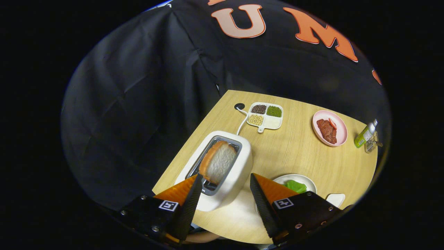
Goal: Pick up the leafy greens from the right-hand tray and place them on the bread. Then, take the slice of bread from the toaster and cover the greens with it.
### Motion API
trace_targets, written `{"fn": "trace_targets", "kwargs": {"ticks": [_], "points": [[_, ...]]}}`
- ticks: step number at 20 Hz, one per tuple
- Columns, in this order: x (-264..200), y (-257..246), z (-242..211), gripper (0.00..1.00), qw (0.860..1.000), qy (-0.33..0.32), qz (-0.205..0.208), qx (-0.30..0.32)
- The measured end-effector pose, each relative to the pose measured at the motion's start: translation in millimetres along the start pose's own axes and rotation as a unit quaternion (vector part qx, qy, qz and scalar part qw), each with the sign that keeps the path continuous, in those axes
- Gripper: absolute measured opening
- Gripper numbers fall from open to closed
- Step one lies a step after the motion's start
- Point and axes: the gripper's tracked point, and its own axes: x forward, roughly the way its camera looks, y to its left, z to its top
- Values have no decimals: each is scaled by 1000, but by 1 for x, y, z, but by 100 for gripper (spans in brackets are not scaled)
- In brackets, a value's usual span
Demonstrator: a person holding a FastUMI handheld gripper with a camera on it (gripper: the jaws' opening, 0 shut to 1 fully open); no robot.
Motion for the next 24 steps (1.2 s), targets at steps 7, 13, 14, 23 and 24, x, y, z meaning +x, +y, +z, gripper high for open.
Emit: {"fn": "trace_targets", "kwargs": {"ticks": [7, 13, 14, 23, 24], "points": [[33, 12, 27, 71, 999, 27, -6, 43], [53, 7, 26, 55, 998, 42, -39, 15], [53, 8, 27, 52, 998, 40, -45, 12], [41, -10, 28, 12, 999, 18, -48, -16], [35, -8, 28, 10, 999, 10, -40, -16]]}}
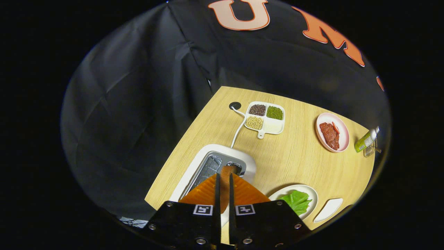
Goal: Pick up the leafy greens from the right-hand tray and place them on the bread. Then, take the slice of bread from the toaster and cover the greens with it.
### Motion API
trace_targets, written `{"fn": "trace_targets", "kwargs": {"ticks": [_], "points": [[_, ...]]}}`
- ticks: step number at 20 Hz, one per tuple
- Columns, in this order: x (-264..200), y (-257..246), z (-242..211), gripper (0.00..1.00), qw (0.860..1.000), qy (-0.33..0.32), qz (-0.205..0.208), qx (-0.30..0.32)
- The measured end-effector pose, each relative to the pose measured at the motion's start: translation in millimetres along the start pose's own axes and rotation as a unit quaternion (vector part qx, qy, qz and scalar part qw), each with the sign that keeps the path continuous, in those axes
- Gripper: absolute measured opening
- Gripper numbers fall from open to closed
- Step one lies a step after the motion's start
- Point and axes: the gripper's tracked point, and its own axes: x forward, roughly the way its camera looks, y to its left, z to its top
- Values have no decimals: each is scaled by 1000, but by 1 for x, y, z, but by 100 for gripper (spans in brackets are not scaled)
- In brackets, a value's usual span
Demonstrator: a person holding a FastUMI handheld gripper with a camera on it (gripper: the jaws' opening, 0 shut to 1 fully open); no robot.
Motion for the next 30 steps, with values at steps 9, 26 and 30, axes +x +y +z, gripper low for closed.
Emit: {"fn": "trace_targets", "kwargs": {"ticks": [9, 26, 30], "points": [[-80, -14, 12, 7, 993, -82, 75, 34], [-63, -126, -112, 7, 988, -66, 90, 105], [-41, -146, -132, 7, 987, -54, 92, 118]]}}
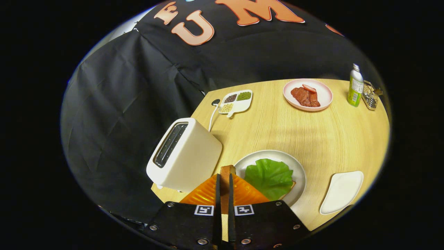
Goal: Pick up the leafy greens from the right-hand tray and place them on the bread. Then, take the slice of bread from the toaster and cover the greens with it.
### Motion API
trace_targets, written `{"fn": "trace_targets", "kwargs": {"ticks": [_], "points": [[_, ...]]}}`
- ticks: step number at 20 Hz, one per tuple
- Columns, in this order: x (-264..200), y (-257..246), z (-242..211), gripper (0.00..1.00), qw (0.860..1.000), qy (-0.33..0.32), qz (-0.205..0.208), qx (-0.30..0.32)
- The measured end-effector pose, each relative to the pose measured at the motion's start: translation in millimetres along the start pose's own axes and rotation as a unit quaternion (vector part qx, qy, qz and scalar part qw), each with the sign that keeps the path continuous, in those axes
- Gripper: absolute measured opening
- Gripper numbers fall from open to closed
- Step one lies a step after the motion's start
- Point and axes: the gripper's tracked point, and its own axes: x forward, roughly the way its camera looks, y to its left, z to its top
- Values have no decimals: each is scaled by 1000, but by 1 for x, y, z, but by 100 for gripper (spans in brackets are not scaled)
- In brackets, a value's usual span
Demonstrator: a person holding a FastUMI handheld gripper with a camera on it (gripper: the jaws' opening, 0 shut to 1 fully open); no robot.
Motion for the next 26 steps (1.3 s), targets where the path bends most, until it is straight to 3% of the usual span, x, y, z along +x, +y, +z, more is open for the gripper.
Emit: {"fn": "trace_targets", "kwargs": {"ticks": [5, 9, 13, 17, 23, 26], "points": [[11, -42, -4, 7, 1000, -4, -21, 5], [20, -84, -5, 11, 998, -19, -67, -9], [16, -111, 0, 23, 990, -45, -117, -71], [2, -112, 10, 41, 984, -79, -125, -101], [-41, -108, 35, 61, 962, -177, -144, -147], [-75, -108, 56, 70, 937, -249, -168, -181]]}}
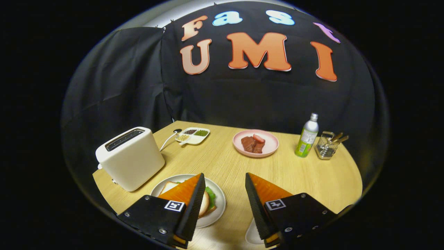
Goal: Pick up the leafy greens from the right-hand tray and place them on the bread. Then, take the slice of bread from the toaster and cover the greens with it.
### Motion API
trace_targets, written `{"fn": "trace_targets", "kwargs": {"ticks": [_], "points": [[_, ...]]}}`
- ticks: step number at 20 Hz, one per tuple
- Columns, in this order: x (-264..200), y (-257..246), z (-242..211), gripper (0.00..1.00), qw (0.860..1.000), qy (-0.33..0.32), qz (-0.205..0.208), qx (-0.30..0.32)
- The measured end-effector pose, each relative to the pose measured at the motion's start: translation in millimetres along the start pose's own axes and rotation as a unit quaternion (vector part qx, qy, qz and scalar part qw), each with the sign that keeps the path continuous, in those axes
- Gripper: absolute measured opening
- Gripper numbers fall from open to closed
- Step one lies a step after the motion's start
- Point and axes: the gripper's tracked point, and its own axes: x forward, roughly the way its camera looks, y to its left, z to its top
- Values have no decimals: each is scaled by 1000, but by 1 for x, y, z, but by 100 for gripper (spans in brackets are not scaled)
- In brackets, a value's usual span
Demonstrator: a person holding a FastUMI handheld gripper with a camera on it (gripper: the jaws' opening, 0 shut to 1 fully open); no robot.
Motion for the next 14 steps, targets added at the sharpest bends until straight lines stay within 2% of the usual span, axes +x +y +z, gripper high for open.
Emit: {"fn": "trace_targets", "kwargs": {"ticks": [3, 6, 11, 14], "points": [[-23, -13, 38, 76, 996, -85, -28, -19], [-42, -25, 64, 80, 985, -159, -60, -20], [-68, -33, 89, 85, 965, -241, -96, -32], [-79, -35, 92, 86, 959, -263, -102, -20]]}}
